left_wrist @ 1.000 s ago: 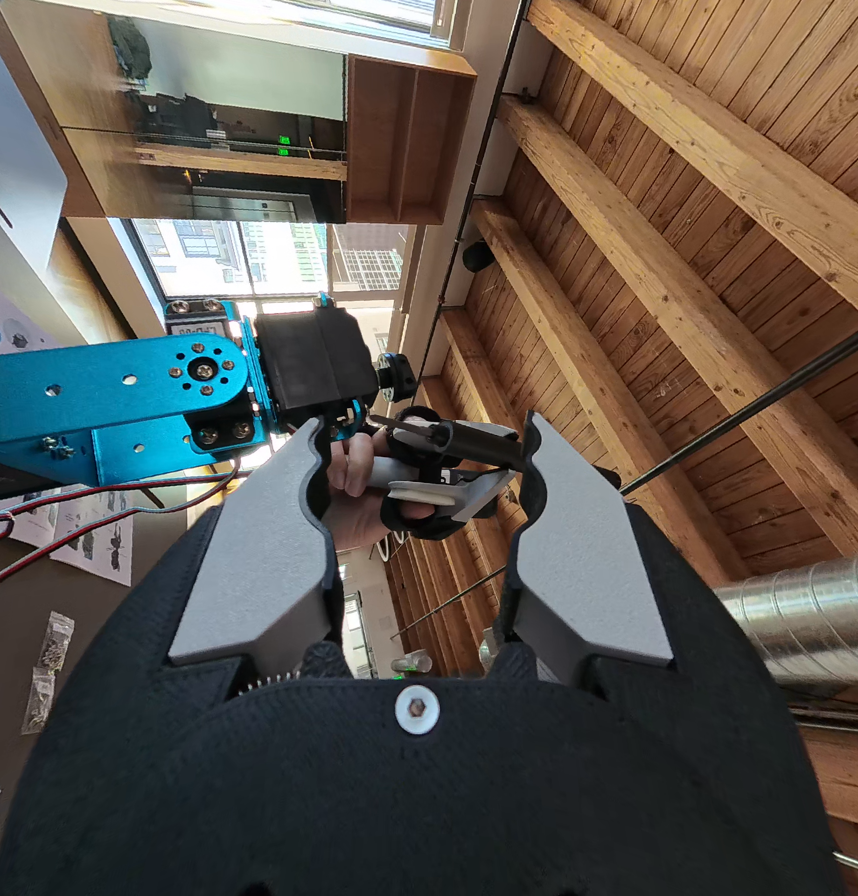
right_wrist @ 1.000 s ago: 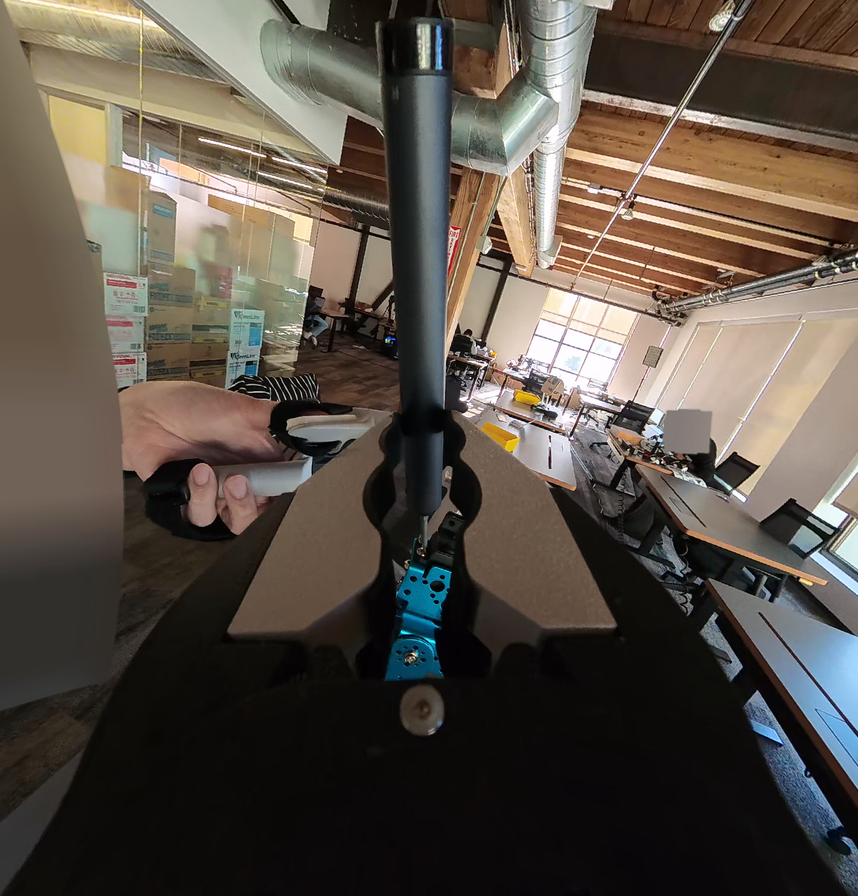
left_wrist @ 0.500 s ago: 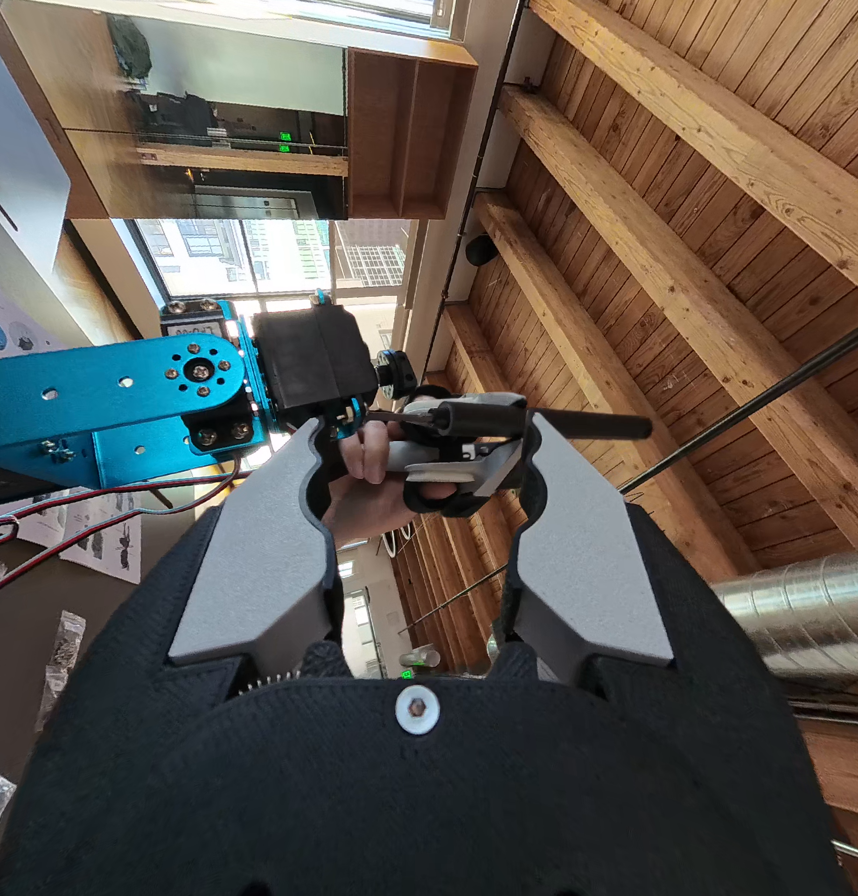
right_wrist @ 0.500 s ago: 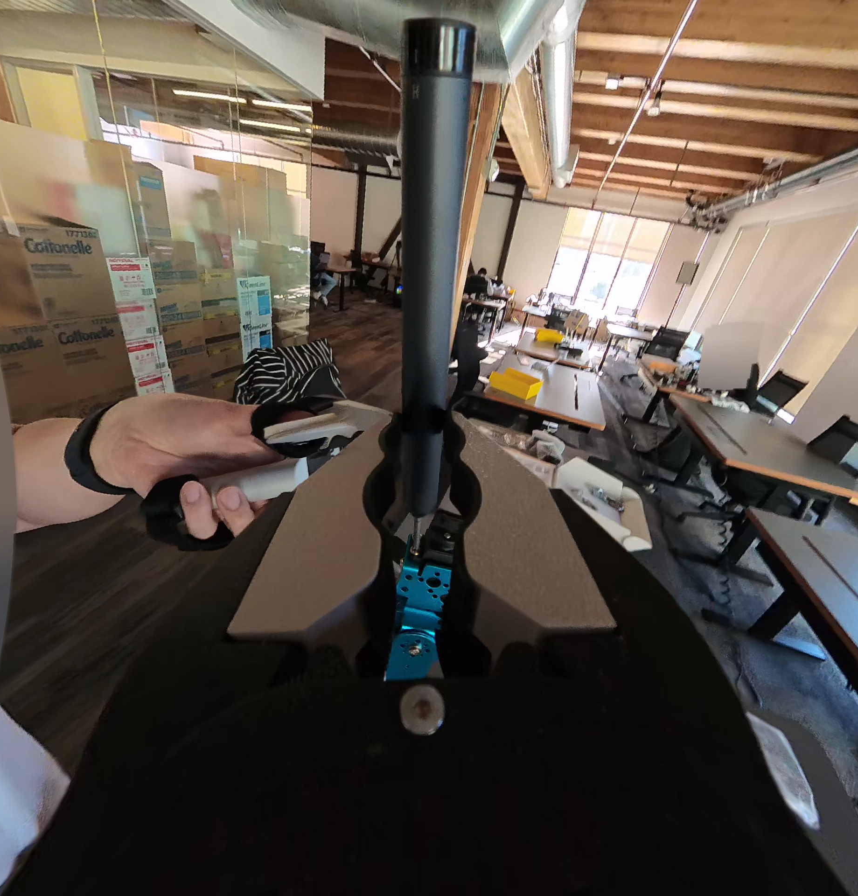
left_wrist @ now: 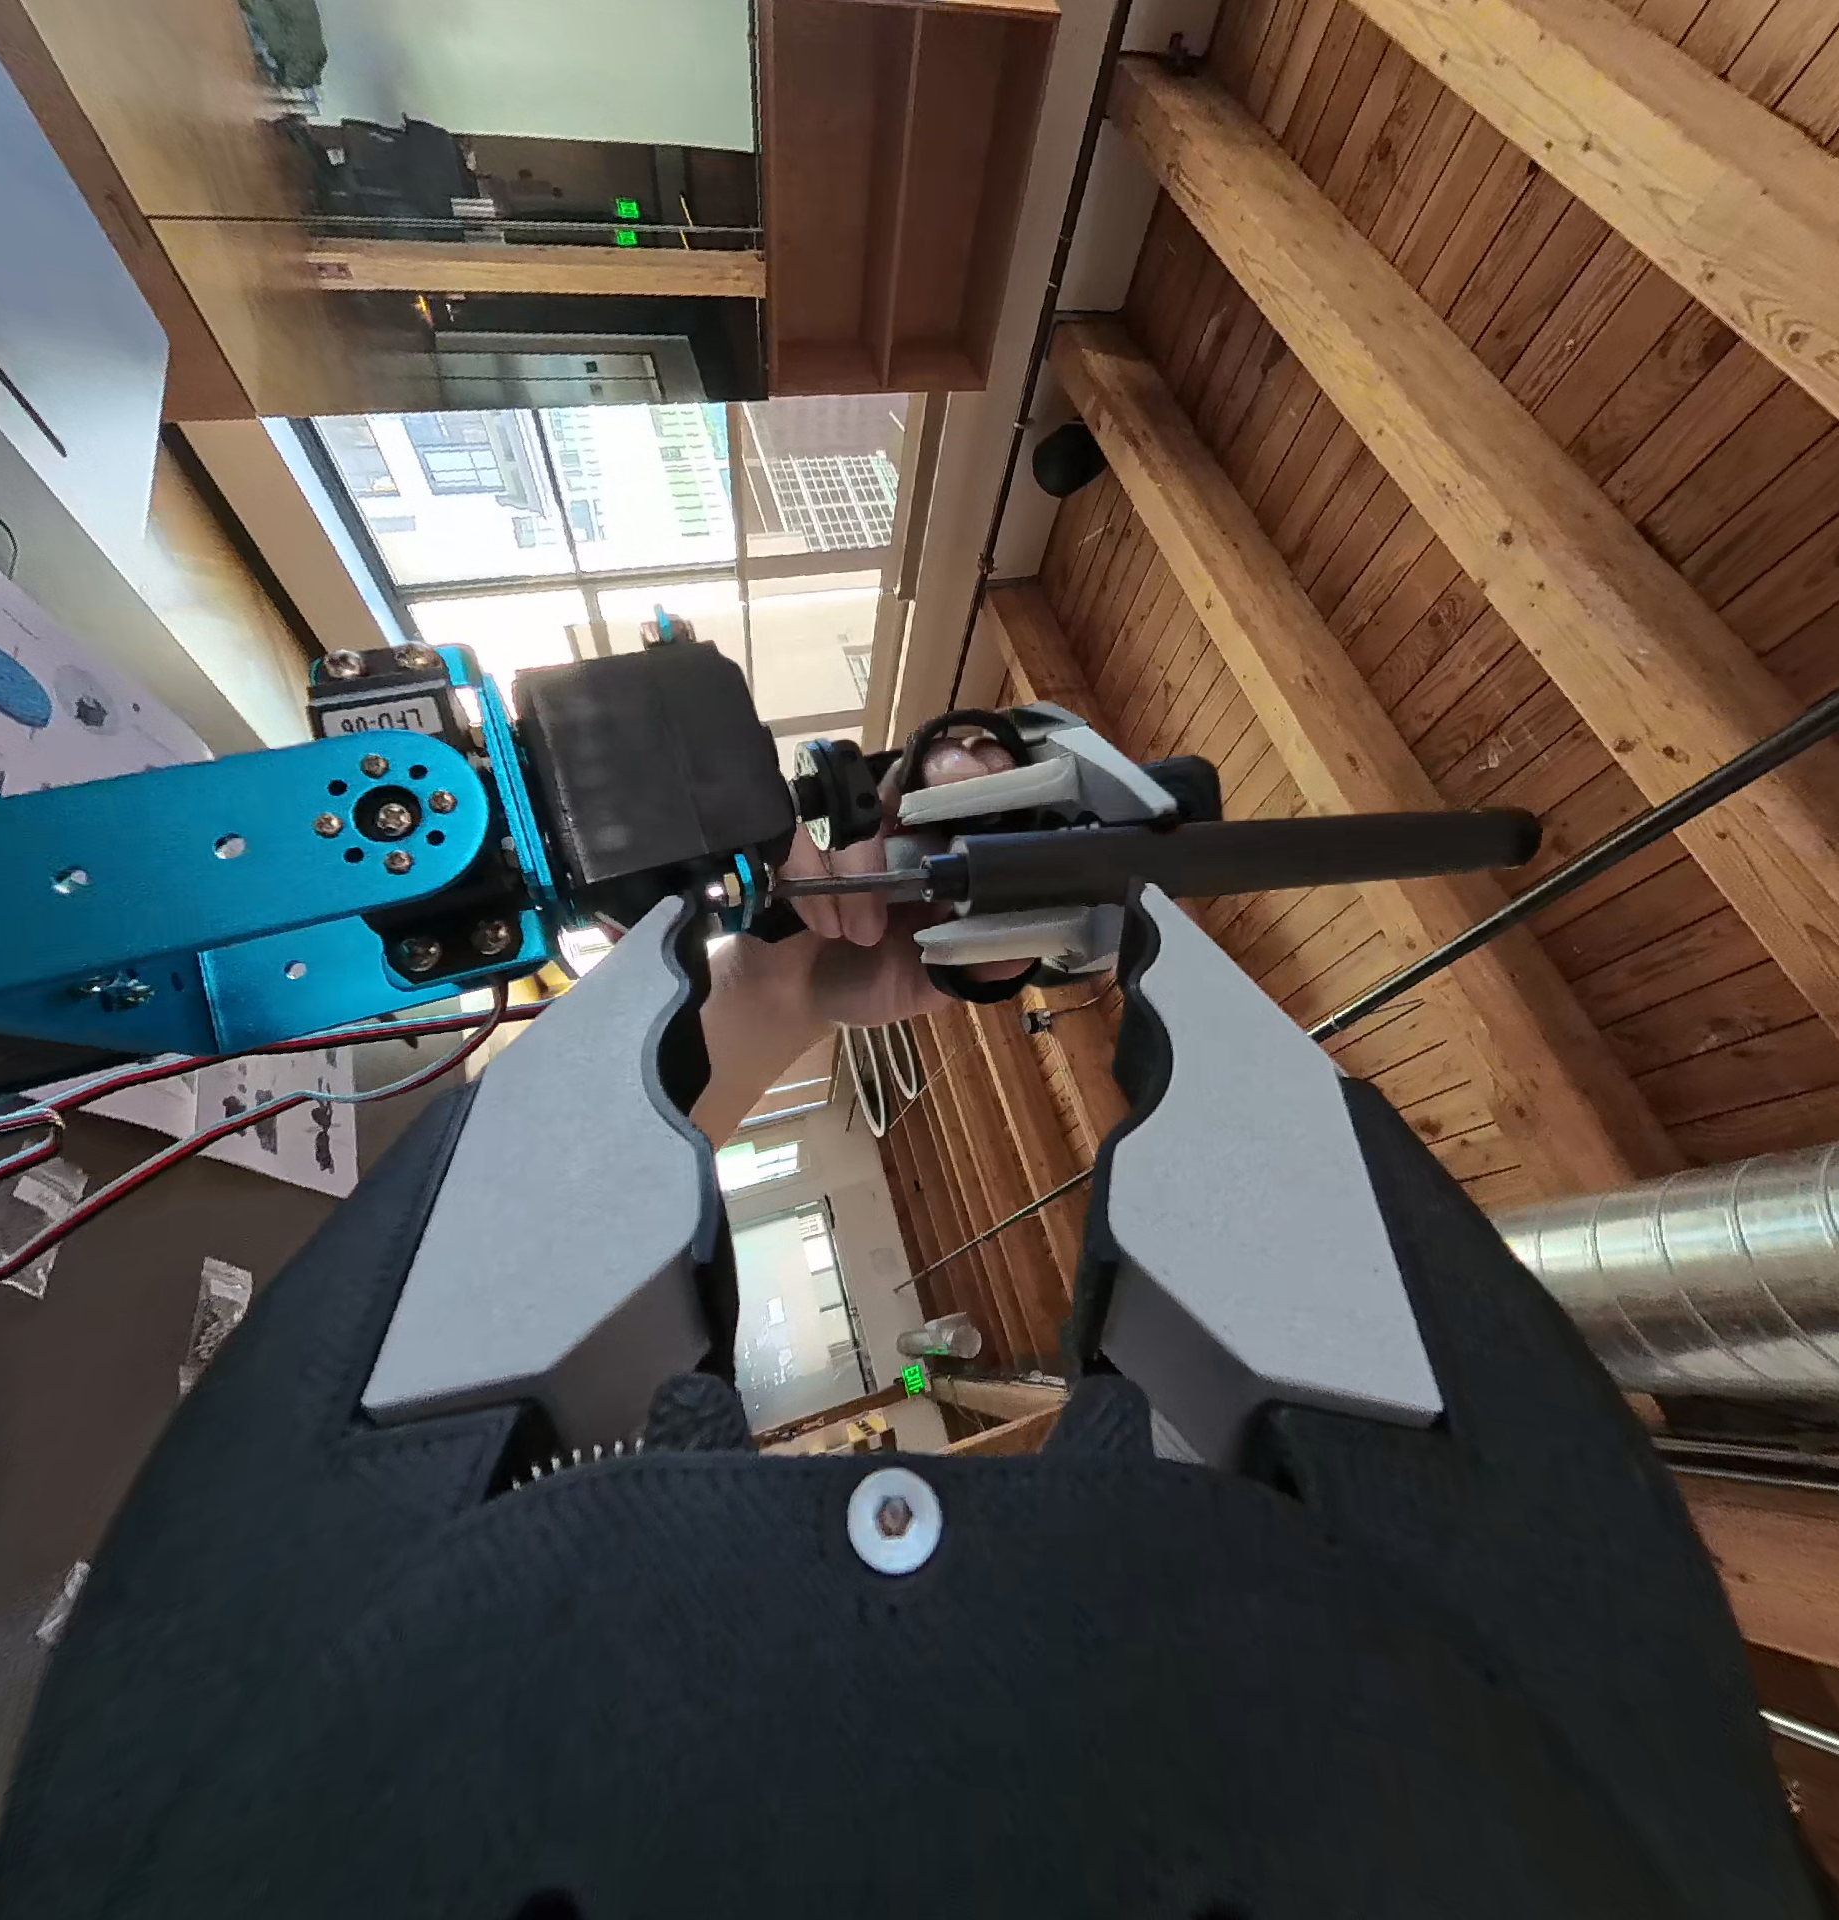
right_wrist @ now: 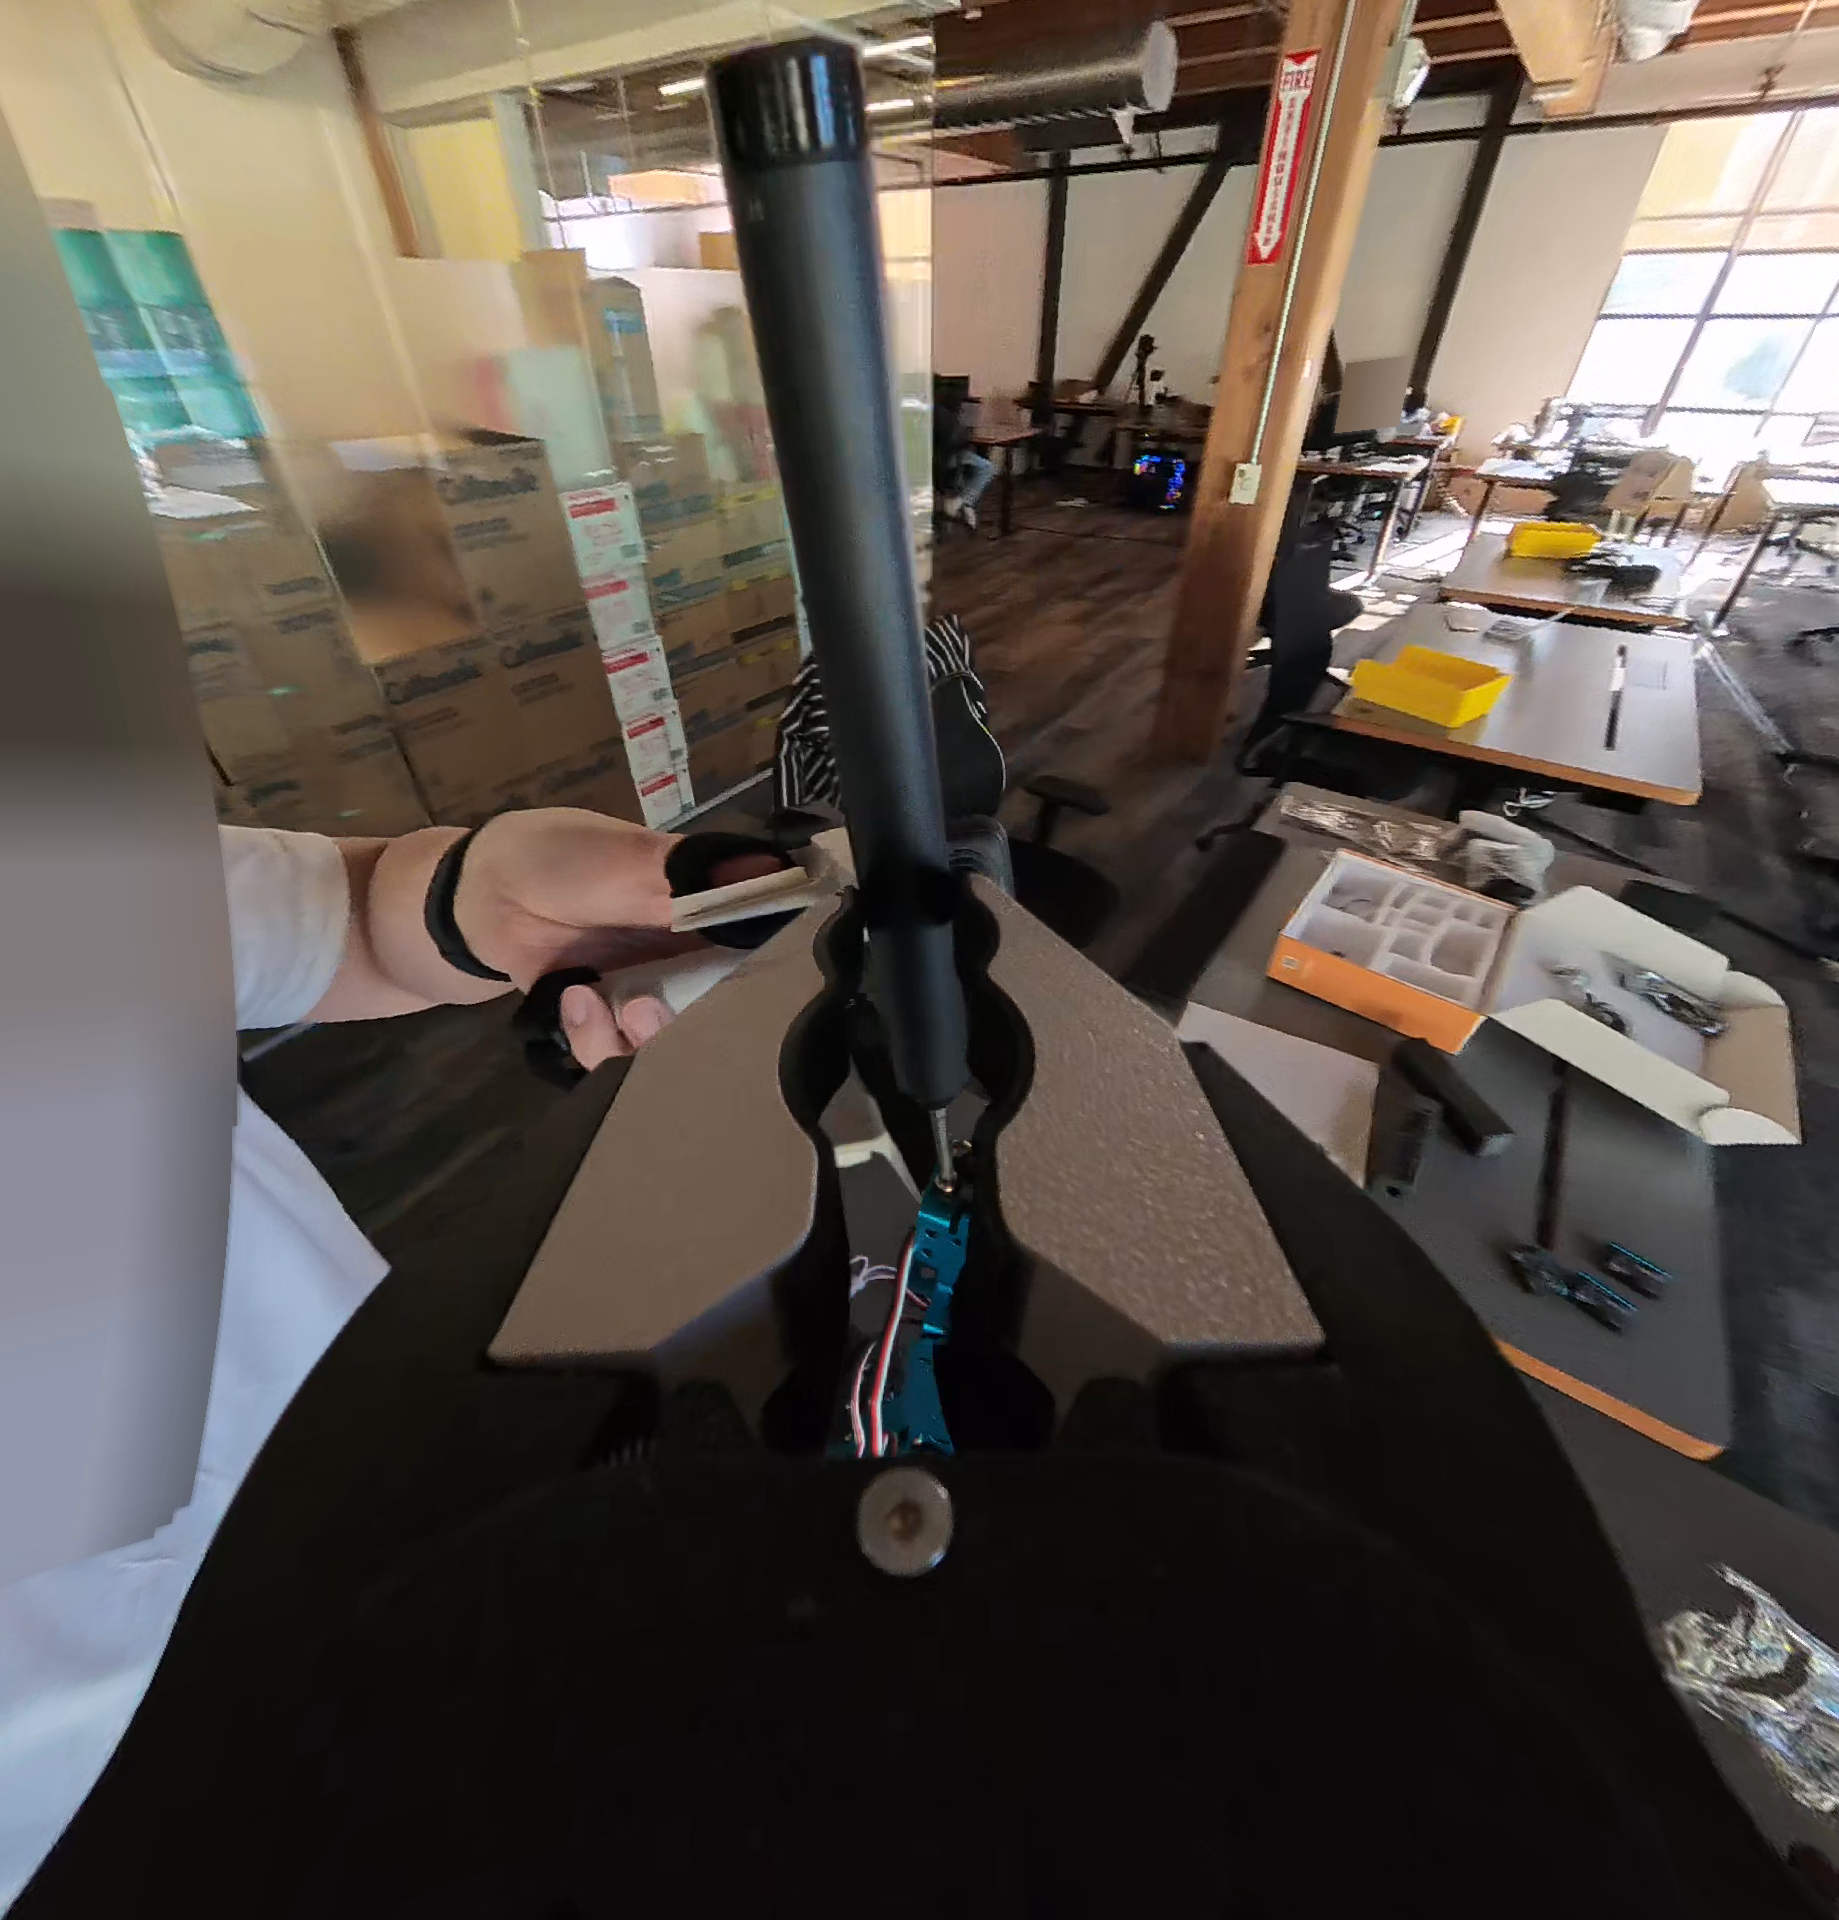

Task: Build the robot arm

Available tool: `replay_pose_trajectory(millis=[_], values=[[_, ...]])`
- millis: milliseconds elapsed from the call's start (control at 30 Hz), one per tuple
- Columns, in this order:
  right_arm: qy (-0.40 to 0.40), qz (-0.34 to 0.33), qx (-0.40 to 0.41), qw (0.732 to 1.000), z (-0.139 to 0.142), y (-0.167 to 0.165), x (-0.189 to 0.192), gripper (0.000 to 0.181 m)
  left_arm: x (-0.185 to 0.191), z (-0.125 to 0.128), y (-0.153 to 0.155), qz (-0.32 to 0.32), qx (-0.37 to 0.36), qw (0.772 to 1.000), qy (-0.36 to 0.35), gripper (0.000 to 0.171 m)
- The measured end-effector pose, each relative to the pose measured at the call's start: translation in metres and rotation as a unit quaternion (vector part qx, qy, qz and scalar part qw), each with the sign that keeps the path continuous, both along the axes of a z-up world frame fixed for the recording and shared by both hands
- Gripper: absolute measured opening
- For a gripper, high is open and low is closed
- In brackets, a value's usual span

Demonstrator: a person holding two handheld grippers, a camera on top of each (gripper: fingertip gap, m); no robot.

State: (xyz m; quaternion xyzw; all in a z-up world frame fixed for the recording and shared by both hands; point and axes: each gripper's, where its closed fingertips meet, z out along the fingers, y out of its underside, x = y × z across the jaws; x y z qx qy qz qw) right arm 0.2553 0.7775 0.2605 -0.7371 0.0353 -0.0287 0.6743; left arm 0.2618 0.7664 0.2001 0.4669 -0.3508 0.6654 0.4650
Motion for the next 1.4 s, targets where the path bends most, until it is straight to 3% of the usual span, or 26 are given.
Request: replay_pose_trajectory(millis=[400, 767, 1000, 1400], values=[[0.049, -0.004, 0.047, 0.998, 0.001, -0.005, 0.014, 0.015, 0.000, -0.002, -0.001, 0.002, 0.042, 0.999, -0.003, 0.078], [0.085, 0.028, 0.073, 0.993, 0.001, -0.005, 0.018, 0.016, 0.002, 0.001, -0.001, 0.014, 0.036, 0.999, 0.012, 0.085], [0.114, 0.012, 0.084, 0.990, -0.001, -0.010, 0.027, 0.015, 0.000, 0.007, -0.002, 0.025, 0.026, 0.999, 0.000, 0.093], [0.120, 0.009, 0.089, 0.989, -0.001, -0.013, 0.029, 0.015, 0.001, 0.004, -0.001, 0.032, 0.019, 0.999, 0.007, 0.086]])
